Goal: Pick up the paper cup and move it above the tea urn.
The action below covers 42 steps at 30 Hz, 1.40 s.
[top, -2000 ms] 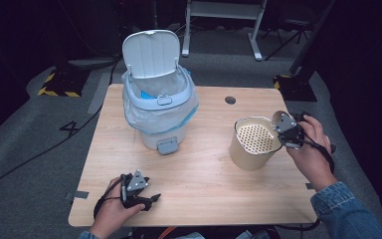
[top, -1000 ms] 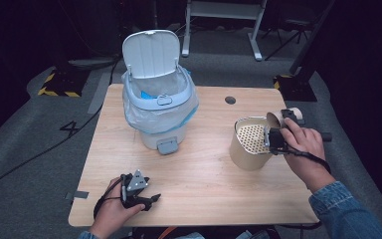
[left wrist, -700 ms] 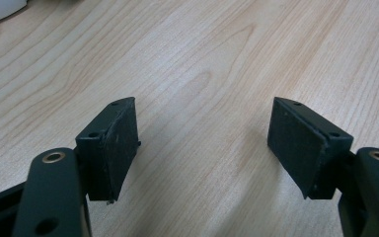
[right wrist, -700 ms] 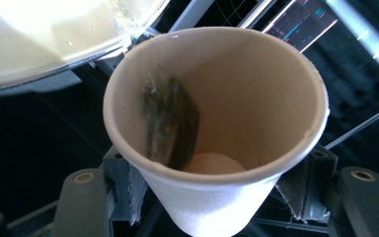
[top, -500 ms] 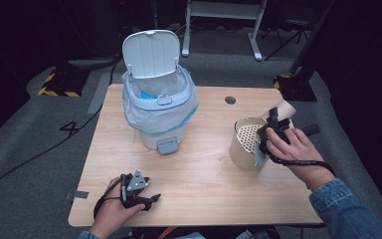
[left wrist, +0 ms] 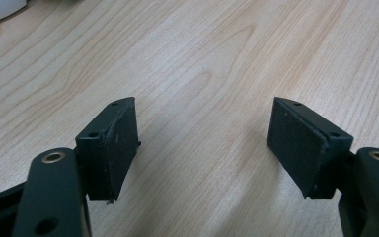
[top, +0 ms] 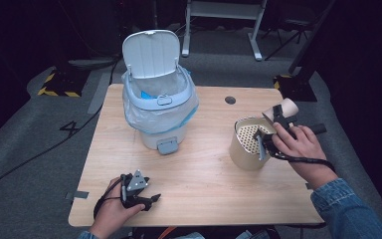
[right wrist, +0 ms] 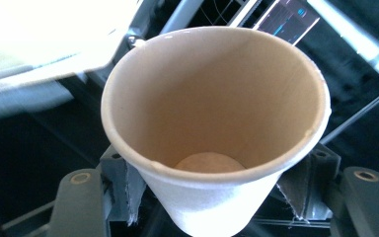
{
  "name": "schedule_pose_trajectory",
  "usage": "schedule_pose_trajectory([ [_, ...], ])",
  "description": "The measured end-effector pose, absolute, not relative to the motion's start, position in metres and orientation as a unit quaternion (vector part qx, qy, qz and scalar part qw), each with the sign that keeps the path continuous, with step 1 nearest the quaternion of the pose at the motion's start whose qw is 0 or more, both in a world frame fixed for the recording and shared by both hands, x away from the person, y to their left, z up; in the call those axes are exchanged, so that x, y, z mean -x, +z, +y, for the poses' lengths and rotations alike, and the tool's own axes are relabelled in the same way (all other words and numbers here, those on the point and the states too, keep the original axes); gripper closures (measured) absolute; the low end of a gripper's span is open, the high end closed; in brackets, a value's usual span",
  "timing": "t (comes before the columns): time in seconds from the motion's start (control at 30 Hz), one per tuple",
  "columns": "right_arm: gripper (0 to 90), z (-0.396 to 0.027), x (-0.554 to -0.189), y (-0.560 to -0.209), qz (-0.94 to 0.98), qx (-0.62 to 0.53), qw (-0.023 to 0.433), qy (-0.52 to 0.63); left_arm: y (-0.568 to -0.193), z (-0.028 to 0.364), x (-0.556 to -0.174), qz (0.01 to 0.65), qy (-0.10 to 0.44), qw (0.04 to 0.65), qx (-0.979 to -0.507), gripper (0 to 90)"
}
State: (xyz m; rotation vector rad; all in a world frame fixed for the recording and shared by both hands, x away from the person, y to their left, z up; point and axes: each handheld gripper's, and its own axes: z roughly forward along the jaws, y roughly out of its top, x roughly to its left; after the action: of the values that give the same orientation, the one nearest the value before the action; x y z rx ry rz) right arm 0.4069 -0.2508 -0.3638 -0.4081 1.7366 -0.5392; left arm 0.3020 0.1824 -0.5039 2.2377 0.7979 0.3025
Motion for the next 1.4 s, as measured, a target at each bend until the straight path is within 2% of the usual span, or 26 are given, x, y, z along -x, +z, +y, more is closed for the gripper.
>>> schedule_pose_trajectory([
  [0.03, 34.8, -0.254, -0.408, -0.357, 0.777, 0.130, 0.592, -0.173, -0.504, 0.182, -0.302, 0.310, 0.118, 0.365, -0.870, 28.2],
  [0.17, 34.4, -0.262, -0.410, -0.348, 0.811, 0.054, 0.576, -0.088, -0.504, 0.183, -0.301, 0.310, 0.118, 0.364, -0.870, 28.2],
  [0.27, 34.3, -0.274, -0.414, -0.340, 0.838, -0.030, 0.545, 0.009, -0.504, 0.183, -0.301, 0.310, 0.118, 0.364, -0.870, 28.2],
  [0.5, 33.9, -0.291, -0.416, -0.335, 0.839, -0.172, 0.494, 0.147, -0.504, 0.183, -0.301, 0.310, 0.118, 0.364, -0.870, 28.2],
  [0.77, 33.7, -0.309, -0.422, -0.335, 0.805, -0.312, 0.383, 0.328, -0.504, 0.183, -0.301, 0.310, 0.117, 0.365, -0.870, 28.2],
  [0.93, 33.4, -0.315, -0.426, -0.336, 0.779, -0.357, 0.310, 0.413, -0.504, 0.183, -0.302, 0.310, 0.117, 0.365, -0.870, 28.2],
  [1.17, 33.4, -0.314, -0.424, -0.333, 0.750, -0.381, 0.253, 0.479, -0.504, 0.183, -0.301, 0.310, 0.118, 0.364, -0.871, 28.3],
  [1.4, 33.3, -0.313, -0.424, -0.331, 0.737, -0.382, 0.234, 0.505, -0.504, 0.184, -0.301, 0.310, 0.117, 0.365, -0.870, 28.5],
])
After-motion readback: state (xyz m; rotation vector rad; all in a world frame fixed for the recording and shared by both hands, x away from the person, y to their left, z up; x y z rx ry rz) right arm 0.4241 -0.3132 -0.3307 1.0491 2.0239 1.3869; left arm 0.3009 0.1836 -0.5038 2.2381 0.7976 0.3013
